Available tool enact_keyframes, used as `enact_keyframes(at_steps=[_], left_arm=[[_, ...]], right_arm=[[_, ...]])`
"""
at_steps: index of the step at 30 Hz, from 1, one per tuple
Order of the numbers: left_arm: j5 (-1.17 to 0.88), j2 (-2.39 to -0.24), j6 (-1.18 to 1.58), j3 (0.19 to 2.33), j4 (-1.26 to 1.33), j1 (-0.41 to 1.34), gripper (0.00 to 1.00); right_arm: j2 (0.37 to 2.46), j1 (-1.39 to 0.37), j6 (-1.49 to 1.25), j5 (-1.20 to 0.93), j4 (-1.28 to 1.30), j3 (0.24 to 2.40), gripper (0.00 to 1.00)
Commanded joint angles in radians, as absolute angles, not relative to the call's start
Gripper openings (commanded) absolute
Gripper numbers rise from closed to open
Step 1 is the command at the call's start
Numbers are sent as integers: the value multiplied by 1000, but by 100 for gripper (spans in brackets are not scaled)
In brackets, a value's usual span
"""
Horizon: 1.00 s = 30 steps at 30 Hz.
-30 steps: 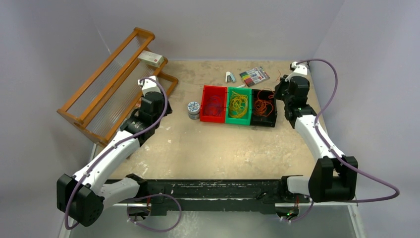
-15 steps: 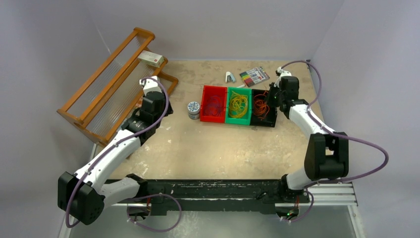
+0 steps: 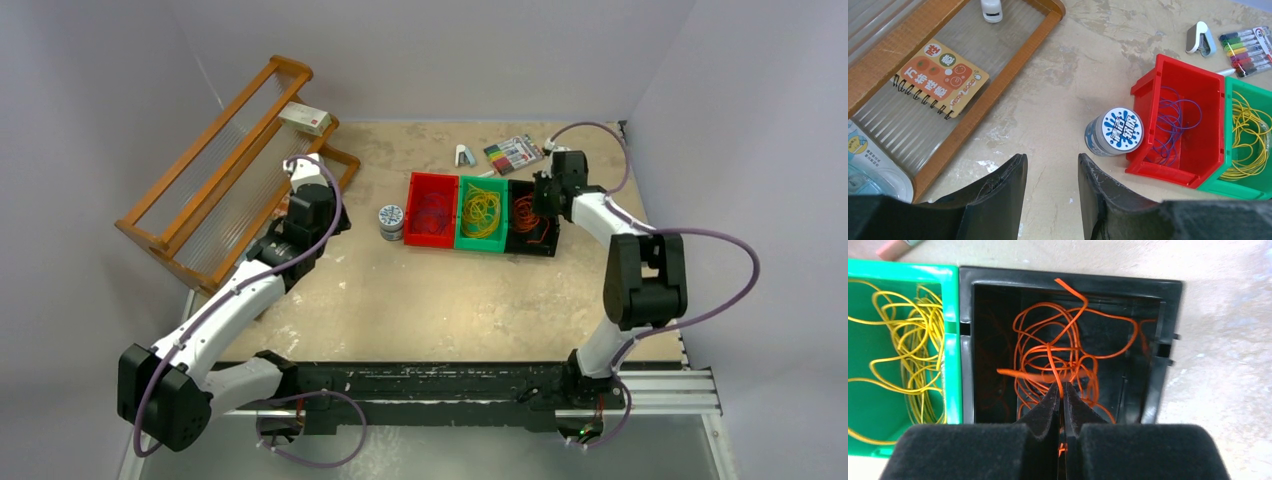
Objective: Untangle the cables
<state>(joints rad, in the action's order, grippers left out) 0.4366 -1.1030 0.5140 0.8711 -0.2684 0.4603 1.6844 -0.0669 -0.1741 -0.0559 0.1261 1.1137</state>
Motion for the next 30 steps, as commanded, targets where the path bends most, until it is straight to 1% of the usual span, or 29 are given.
enact_keyframes(at_steps=[1, 6, 12, 19, 21, 23, 26, 30], left_arm=[[422, -1109, 529, 887, -213, 457, 41], [429, -1097, 526, 885, -221, 457, 41], [440, -1082, 525, 875, -225, 458, 41], [432, -1078, 519, 872, -217, 457, 41], [432, -1079, 518, 872, -214, 458, 41], [436, -1081, 516, 874, -211, 457, 42], [452, -1078, 522, 874, -207, 457, 42], [459, -1063, 535, 864, -196, 457, 42]], right_arm=[[1744, -123, -145, -2, 157, 1172, 6], [1802, -166, -155, 52, 129, 1181, 12], [1814, -169, -156, 86, 120, 1178, 18], [1672, -169, -165, 86, 116, 1149, 36], [1627, -169, -163, 86, 111, 1140, 48], [1590, -169, -164, 89, 111, 1140, 54], [1540, -169, -159, 119, 115, 1150, 59], [1479, -167, -161, 179, 104, 1158, 60]])
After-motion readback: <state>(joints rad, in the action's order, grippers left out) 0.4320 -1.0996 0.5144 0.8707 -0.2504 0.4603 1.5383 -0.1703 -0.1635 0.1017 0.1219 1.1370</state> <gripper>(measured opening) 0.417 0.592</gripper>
